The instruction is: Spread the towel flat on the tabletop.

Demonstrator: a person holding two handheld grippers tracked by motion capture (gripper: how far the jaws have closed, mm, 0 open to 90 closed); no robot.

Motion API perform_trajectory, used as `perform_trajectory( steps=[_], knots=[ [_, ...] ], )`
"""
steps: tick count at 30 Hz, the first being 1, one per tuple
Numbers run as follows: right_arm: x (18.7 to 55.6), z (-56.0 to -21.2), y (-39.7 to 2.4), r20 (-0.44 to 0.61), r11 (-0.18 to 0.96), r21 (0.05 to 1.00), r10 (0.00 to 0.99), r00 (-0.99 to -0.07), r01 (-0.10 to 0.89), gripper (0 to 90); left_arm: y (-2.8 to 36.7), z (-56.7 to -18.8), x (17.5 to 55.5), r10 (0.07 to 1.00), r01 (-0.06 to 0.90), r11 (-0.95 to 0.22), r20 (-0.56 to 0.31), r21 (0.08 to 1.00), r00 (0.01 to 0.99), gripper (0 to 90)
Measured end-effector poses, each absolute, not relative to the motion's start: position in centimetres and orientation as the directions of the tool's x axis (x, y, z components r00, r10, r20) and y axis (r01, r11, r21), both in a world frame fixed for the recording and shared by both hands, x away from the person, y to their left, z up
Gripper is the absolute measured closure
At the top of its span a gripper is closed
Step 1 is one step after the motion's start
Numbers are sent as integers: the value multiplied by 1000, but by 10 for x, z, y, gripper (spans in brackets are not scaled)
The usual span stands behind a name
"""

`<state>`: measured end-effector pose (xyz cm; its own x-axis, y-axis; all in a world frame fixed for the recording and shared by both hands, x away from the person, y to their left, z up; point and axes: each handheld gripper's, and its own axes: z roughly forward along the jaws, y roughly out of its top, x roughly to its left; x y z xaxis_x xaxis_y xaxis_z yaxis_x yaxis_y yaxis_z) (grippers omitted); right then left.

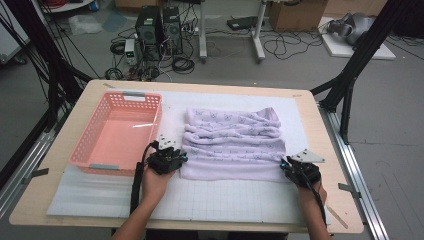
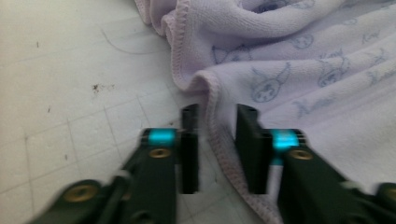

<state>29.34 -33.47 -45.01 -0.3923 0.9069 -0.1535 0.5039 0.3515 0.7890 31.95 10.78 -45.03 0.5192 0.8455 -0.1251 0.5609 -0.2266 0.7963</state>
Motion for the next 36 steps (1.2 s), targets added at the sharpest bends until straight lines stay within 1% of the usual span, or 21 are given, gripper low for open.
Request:
perform_trajectory(
  steps=[1, 3, 6, 8, 10, 13, 14, 15, 16, 18, 21, 22, 23, 24, 25, 26, 27, 28, 31, 36],
  knots=[
    [291, -449, -339, -129, 331, 802, 909, -397, 497, 613, 111, -450, 315, 834, 556, -230, -132, 799, 535, 549],
    [283, -445, -345, -83, 295, 816, 911, -405, 497, 570, 115, -449, 306, 809, 553, -231, -158, 800, 567, 547],
    [270, -441, -354, -46, 285, 817, 899, -436, 501, 523, 118, -443, 297, 793, 532, -230, -160, 815, 588, 547],
    [265, -440, -357, -26, 277, 814, 895, -445, 510, 510, 122, -443, 293, 794, 532, -211, -173, 820, 582, 547],
    [261, -443, -357, -13, 280, 804, 890, -455, 525, 509, 125, -446, 292, 778, 554, -207, -208, 806, 592, 547],
    [260, -449, -352, -28, 316, 773, 883, -468, 550, 502, 120, -452, 289, 765, 569, -211, -227, 795, 602, 542],
    [260, -451, -351, -29, 320, 765, 884, -466, 559, 501, 118, -453, 288, 761, 573, -221, -228, 789, 607, 537],
    [258, -451, -350, -25, 308, 770, 889, -456, 559, 482, 116, -453, 287, 763, 565, -235, -210, 791, 611, 521],
    [258, -452, -350, -29, 308, 770, 892, -452, 559, 454, 114, -453, 286, 764, 563, -241, -204, 790, 613, 516],
    [259, -452, -351, -27, 299, 768, 899, -437, 567, 416, 113, -453, 285, 763, 561, -245, -200, 791, 615, 481],
    [260, -452, -351, -14, 287, 763, 904, -428, 580, 407, 108, -453, 281, 751, 532, -295, -153, 794, 643, 439],
    [258, -452, -350, -31, 298, 765, 902, -430, 571, 437, 104, -453, 279, 756, 518, -317, -119, 794, 644, 426],
    [257, -452, -348, -35, 306, 766, 898, -439, 565, 519, 101, -452, 276, 770, 501, -348, -64, 793, 635, 462],
    [255, -452, -346, -29, 310, 767, 891, -453, 562, 609, 100, -453, 274, 772, 485, -359, -39, 797, 634, 562],
    [253, -452, -344, -29, 313, 770, 887, -460, 556, 678, 100, -452, 274, 766, 484, -359, -45, 798, 641, 636],
    [251, -451, -343, -22, 309, 769, 888, -460, 559, 752, 101, -452, 274, 750, 487, -355, -67, 798, 657, 778],
    [249, -451, -342, 0, 296, 769, 887, -462, 567, 833, 101, -452, 273, 747, 482, -367, -57, 795, 662, 848],
    [247, -451, -341, 6, 290, 770, 888, -461, 569, 843, 100, -452, 271, 749, 485, -365, -60, 794, 660, 860],
    [238, -449, -344, 25, 292, 758, 881, -473, 583, 853, 108, -451, 262, 740, 515, -342, -112, 786, 663, 866],
    [212, -446, -348, 19, 335, 739, 857, -516, 585, 854, 122, -448, 240, 707, 541, -342, -168, 768, 687, 867]
  ],
)
